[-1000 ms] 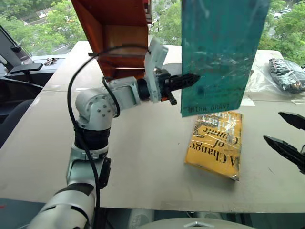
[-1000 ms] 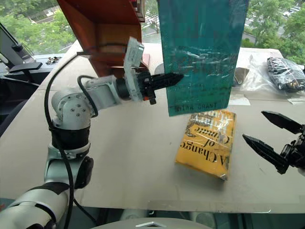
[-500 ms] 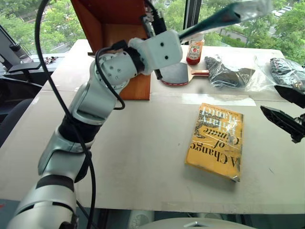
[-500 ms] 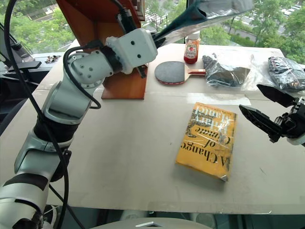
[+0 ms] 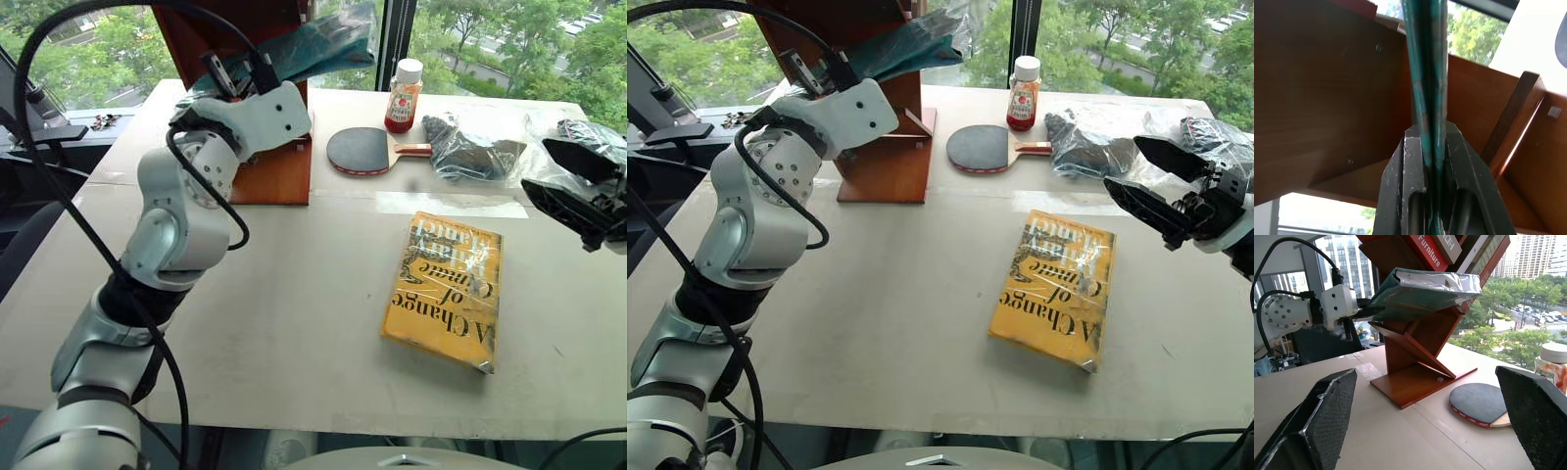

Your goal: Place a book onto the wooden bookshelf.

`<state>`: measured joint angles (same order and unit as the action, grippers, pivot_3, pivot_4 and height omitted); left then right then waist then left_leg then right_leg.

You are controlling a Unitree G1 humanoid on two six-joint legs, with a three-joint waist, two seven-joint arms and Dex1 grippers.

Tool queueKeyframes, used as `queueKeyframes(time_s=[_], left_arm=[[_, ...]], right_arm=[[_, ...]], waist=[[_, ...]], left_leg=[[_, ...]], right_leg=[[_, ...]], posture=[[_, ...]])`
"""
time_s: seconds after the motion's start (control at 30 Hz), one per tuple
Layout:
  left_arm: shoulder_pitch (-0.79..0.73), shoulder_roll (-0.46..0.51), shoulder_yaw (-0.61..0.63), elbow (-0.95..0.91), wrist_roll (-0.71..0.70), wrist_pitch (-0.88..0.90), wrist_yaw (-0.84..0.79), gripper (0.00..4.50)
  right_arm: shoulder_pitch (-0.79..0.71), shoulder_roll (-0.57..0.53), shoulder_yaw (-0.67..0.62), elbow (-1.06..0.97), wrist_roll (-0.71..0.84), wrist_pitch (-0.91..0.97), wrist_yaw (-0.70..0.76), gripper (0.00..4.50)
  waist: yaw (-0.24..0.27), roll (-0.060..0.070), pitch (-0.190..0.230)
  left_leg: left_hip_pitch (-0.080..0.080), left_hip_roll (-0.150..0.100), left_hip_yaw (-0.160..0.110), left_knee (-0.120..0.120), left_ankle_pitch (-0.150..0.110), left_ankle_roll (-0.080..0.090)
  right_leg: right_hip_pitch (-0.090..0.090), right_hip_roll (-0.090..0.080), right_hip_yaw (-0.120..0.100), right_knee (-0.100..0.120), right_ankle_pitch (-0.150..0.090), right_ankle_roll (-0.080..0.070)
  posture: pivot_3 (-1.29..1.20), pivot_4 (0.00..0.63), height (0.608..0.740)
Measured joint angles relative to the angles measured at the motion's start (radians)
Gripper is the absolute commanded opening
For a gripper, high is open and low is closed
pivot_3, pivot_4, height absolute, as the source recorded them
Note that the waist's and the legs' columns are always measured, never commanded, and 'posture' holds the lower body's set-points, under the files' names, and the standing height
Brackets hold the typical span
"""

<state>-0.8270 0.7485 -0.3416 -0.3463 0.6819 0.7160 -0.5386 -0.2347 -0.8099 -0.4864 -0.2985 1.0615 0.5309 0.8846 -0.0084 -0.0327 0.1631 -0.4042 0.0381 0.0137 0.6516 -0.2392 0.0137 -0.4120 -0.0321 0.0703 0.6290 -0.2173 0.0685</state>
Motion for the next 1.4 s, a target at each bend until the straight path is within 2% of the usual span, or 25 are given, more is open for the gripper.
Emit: queueKeyframes(time_s=[0.27,0.63,0.7,0.73,0.87,0.9,0.93,1.0,1.23,1.4], left_arm=[[-0.013,0.005,-0.05,0.019,0.176,0.009,-0.11,0.03],[-0.012,0.007,-0.061,0.05,0.341,-0.003,-0.252,0.03],[-0.012,0.007,-0.061,0.053,0.363,-0.005,-0.272,0.78],[-0.01,0.007,-0.058,0.058,0.382,-0.004,-0.276,0.96],[-0.01,0.006,-0.032,0.062,0.427,-0.004,-0.286,2.86],[-0.01,0.003,-0.018,0.062,0.442,-0.002,-0.286,3.21],[-0.009,0.002,-0.012,0.062,0.454,-0.002,-0.286,3.79],[0.004,-0.003,0.01,0.062,0.475,0.0,-0.286,4.48],[0.107,-0.027,0.108,0.002,0.507,0.005,-0.285,4.48],[0.274,-0.088,0.208,-0.143,0.446,-0.045,-0.213,4.48]], right_arm=[[-0.01,0.015,-0.001,0.004,0.0,0.011,-0.002,4.5],[0.012,0.03,-0.001,0.003,-0.018,0.009,-0.01,4.5],[0.012,0.03,-0.001,0.003,-0.022,0.008,-0.01,4.5],[0.012,0.031,-0.002,0.003,-0.024,0.008,-0.01,4.5],[0.012,0.033,-0.002,0.003,-0.03,0.004,-0.008,4.5],[0.012,0.034,-0.002,0.003,-0.033,0.002,-0.006,4.5],[0.012,0.035,-0.002,0.003,-0.034,0.001,-0.005,4.5],[0.012,0.041,-0.002,0.003,-0.038,-0.002,0.0,4.5],[0.023,0.043,-0.003,0.003,-0.045,-0.01,0.004,4.5],[0.092,0.043,-0.013,-0.002,-0.06,-0.013,0.017,4.5]], waist=[[-0.003,0.0,0.0],[-0.012,0.0,0.0],[-0.015,0.0,0.0],[-0.016,0.0,0.0],[-0.013,0.0,0.0],[-0.011,0.0,0.0],[-0.009,0.0,0.0],[-0.006,0.0,0.0],[-0.005,0.0,0.0],[-0.003,0.0,0.0]], left_leg=[[0.001,0.0,0.0,0.0,0.0,0.0],[0.002,0.001,0.0,0.001,0.0,0.0],[0.003,0.001,0.0,0.001,0.0,0.0],[0.003,0.001,0.0,0.001,0.0,0.0],[0.004,0.001,0.0,0.001,0.0,0.0],[0.004,0.001,0.0,0.002,0.0,0.0],[0.004,0.001,0.0,0.002,0.0,0.0],[0.004,0.001,0.0,0.003,0.0,0.0],[0.004,0.001,0.0,0.003,0.0,0.0],[0.004,0.001,0.0,0.003,0.0,0.0]], right_leg=[[0.0,0.0,0.0,0.001,0.0,0.0],[-0.001,0.001,0.001,0.005,0.0,0.0],[-0.001,0.001,0.001,0.007,0.0,0.0],[-0.001,0.002,0.001,0.007,0.0,0.0],[-0.001,0.002,0.001,0.009,0.0,0.0],[-0.001,0.002,0.001,0.009,0.0,0.0],[-0.001,0.001,0.001,0.009,0.0,0.0],[-0.001,0.001,0.001,0.01,0.0,0.0],[-0.001,0.001,0.001,0.01,0.0,0.0],[-0.001,0.0,0.001,0.011,0.0,0.0]], posture=[[0.0,0.15,0.74],[0.0,0.15,0.74],[0.0,0.15,0.74],[0.0,0.15,0.74],[0.0,0.15,0.74],[0.0,0.15,0.74],[0.0,0.15,0.74],[0.0,0.15,0.74],[0.0,0.15,0.74],[0.0,0.15,0.74]])
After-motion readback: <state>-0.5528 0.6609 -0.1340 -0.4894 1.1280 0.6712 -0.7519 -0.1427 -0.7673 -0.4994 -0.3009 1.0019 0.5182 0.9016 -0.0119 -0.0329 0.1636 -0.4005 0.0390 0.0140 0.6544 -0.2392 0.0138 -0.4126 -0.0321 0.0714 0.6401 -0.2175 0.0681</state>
